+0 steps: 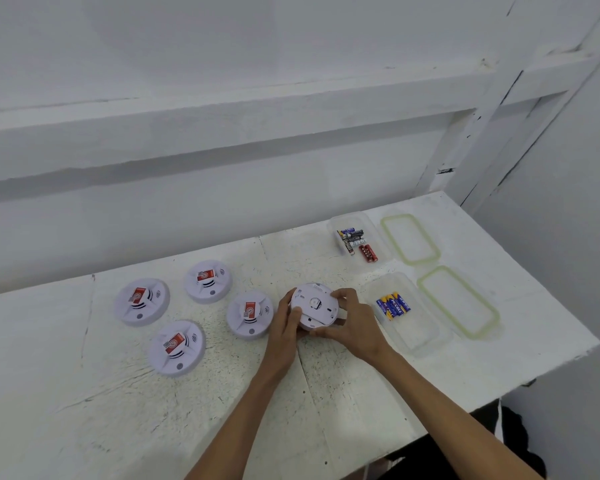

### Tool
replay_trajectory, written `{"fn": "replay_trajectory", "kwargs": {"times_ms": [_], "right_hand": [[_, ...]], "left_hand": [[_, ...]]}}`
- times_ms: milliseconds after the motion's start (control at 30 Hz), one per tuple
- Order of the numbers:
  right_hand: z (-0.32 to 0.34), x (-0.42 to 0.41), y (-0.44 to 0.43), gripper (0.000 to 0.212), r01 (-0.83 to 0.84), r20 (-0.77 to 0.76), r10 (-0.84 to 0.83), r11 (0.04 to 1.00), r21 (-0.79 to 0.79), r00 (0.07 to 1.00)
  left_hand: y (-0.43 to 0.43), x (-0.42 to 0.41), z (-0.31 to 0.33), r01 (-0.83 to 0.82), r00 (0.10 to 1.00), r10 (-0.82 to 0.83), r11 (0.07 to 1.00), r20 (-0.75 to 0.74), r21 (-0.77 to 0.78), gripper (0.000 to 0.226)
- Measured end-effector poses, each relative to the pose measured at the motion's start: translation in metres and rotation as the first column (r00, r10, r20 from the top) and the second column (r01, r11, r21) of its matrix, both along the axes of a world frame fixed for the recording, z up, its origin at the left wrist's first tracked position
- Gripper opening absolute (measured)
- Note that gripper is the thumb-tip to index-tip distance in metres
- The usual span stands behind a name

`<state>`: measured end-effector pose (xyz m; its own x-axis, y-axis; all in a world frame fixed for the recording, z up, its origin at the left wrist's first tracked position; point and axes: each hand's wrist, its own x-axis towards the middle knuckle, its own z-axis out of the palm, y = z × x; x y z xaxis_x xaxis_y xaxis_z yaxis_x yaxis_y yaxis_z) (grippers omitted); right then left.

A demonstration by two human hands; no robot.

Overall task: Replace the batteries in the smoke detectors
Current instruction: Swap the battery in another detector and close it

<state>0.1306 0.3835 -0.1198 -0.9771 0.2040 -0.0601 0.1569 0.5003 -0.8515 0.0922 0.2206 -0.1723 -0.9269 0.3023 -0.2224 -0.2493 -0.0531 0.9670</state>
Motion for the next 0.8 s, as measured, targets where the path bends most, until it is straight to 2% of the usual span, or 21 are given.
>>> {"fn": "replay_trajectory", "kwargs": {"times_ms": [67,167,300,367,433,567,800], "right_hand": [[0.007,-0.001,0.000,0.084,-0.026,0.021,0.027,0.999,-0.029,0.999],[0.015,0.000,-0.009,0.079,-0.029,0.038,0.030,0.999,-0.035,0.999],[0.016,0.001,-0.018,0.068,-0.008,-0.085,0.013,0.998,0.064,0.996],[0.018,-0.002,-0.019,0.065,0.006,-0.176,0.026,0.983,0.184,0.984],[0.021,-0.007,-0.021,0.065,0.045,-0.265,0.051,0.938,0.343,0.963],[0.031,-0.020,-0.025,0.068,0.125,-0.329,0.122,0.759,0.639,0.936],[0.040,-0.025,-0.029,0.068,0.198,-0.384,0.175,0.626,0.754,0.906]], "left_hand": [[0.000,0.001,0.009,-0.025,0.998,0.021,0.997,0.061,0.068,0.049],[0.003,-0.001,0.030,-0.093,0.972,0.031,0.961,0.233,0.260,0.057],[0.003,-0.016,0.048,-0.162,0.901,-0.036,0.896,0.431,0.413,0.061],[0.000,-0.022,0.051,-0.186,0.868,-0.082,0.861,0.489,0.473,0.058],[-0.001,-0.026,0.054,-0.187,0.851,-0.129,0.832,0.509,0.523,0.051],[0.000,-0.031,0.061,-0.204,0.838,-0.171,0.783,0.518,0.588,0.053],[-0.002,-0.034,0.066,-0.241,0.813,-0.182,0.760,0.554,0.603,0.067]]}}
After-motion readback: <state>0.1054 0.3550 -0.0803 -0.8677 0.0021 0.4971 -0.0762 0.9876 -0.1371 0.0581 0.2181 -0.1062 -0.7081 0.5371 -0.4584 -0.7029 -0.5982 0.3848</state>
